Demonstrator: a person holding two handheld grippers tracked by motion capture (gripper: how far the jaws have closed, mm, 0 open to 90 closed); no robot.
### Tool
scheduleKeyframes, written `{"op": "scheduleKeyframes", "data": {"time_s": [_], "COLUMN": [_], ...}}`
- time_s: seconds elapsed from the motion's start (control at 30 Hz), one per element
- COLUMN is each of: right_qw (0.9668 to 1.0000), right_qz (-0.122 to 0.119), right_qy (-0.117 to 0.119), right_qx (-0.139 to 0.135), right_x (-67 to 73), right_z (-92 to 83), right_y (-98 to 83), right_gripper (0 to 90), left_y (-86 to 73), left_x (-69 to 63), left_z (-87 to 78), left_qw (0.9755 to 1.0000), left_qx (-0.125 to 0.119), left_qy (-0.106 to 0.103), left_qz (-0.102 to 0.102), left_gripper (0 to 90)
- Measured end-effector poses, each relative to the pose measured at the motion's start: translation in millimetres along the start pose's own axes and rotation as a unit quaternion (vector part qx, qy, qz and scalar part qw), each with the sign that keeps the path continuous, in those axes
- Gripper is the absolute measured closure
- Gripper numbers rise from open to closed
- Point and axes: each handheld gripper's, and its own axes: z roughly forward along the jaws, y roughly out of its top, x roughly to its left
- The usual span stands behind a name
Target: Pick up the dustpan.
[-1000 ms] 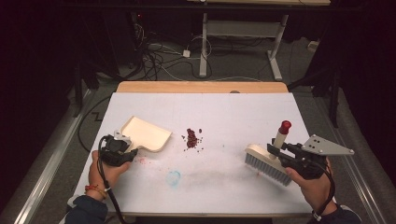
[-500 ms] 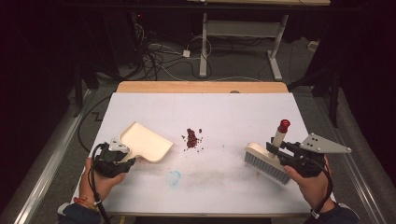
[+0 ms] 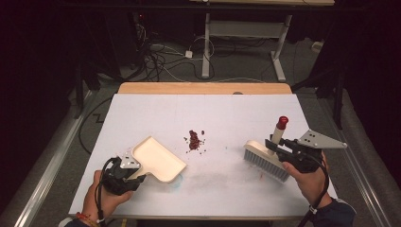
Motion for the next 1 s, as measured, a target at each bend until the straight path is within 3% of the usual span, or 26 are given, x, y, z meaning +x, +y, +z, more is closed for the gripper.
{"op": "scheduleKeyframes", "data": {"time_s": [0.37, 1.0], "right_qw": [1.0000, 1.0000], "right_qz": [-0.005, 0.004], "right_qy": [0.001, -0.003], "right_qx": [0.004, 0.004], "right_x": [0.5, -2.0], "right_z": [7.4, 9.1], "right_y": [1.4, -0.5], "right_gripper": [70.2, 70.2], "left_y": [5.7, 6.0], "left_x": [-12.8, -12.6], "left_z": [7.5, 14.4], "left_qw": [0.9996, 0.9994], "left_qx": [0.012, 0.015], "left_qy": [-0.013, -0.027], "left_qz": [0.021, 0.019], "left_gripper": [64.0, 63.9]}}
